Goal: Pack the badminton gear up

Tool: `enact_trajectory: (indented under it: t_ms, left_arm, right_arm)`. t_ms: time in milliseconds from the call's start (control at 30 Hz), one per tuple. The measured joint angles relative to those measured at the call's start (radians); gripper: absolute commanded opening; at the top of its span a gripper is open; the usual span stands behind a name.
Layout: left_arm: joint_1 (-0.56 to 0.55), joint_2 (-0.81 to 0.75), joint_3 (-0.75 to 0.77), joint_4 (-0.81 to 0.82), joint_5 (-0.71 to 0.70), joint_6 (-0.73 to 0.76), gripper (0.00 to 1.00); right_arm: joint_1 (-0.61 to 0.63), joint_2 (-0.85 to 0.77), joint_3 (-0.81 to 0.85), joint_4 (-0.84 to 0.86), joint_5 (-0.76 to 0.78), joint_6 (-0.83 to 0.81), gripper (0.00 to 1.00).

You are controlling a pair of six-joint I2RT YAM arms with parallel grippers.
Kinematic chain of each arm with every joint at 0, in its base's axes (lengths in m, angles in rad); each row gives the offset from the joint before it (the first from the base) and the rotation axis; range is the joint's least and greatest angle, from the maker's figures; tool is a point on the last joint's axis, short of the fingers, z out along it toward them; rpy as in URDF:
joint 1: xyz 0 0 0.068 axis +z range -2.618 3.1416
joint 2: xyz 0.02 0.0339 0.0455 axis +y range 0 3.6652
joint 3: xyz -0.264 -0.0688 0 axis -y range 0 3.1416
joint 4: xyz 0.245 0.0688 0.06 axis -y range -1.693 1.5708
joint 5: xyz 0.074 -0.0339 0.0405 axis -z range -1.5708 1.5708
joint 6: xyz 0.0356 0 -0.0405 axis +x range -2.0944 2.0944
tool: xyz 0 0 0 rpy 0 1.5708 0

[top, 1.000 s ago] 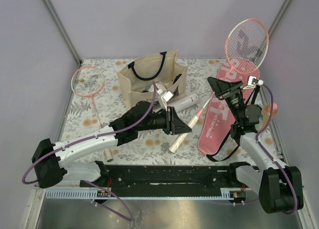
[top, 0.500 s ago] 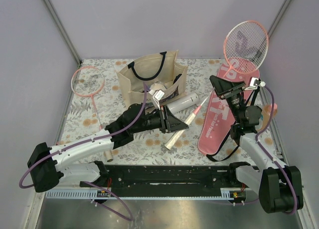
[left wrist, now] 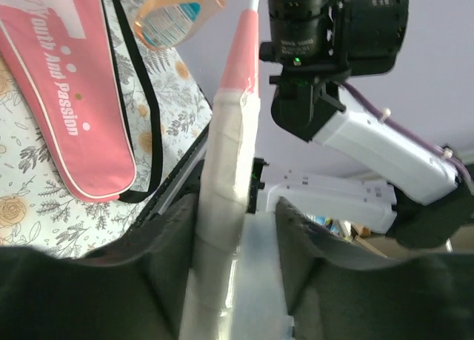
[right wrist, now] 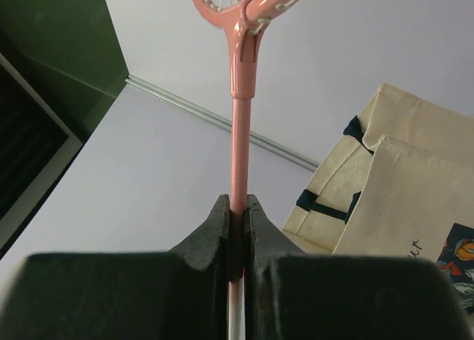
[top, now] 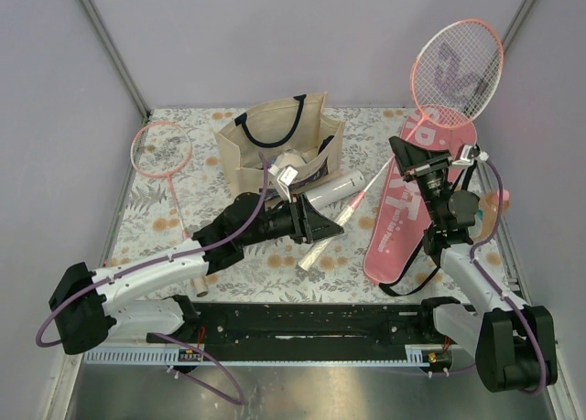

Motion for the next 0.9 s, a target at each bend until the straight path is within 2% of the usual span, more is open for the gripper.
enact_trajectory:
  t_ms: [100, 267, 500, 767, 900]
  left_arm:
    - [0.001, 0.001, 0.008, -0.042, -0.008, 0.044, 0.67]
    - [-0.003, -0.045, 0.005, -0.142, -0.045, 0.162, 0.7]
    - [-0.006, -0.14, -0.006, -0.244, -0.182, 0.339, 0.66]
    - [-0.014, 0.036, -0.005, -0.357, -0.396, 0.405, 0.65]
    - [-0.029, 0.114, -0.002, -0.322, -0.419, 0.401, 0.66]
  right_arm:
    - [-0.014, 0.003, 0.027, -0.068, -0.023, -0.029, 0.0]
    - [-0.085, 0.003, 0.174, -0.288, -0.086, -0.076, 0.0]
    - [-0.165, 0.003, 0.392, -0.593, -0.223, -0.144, 0.0]
    - [-0.171, -0.059, 0.486, -0.916, -0.354, -0.175, 0.0]
    - [-0.171, -0.154, 0.552, -1.088, -0.357, -0.233, 0.0]
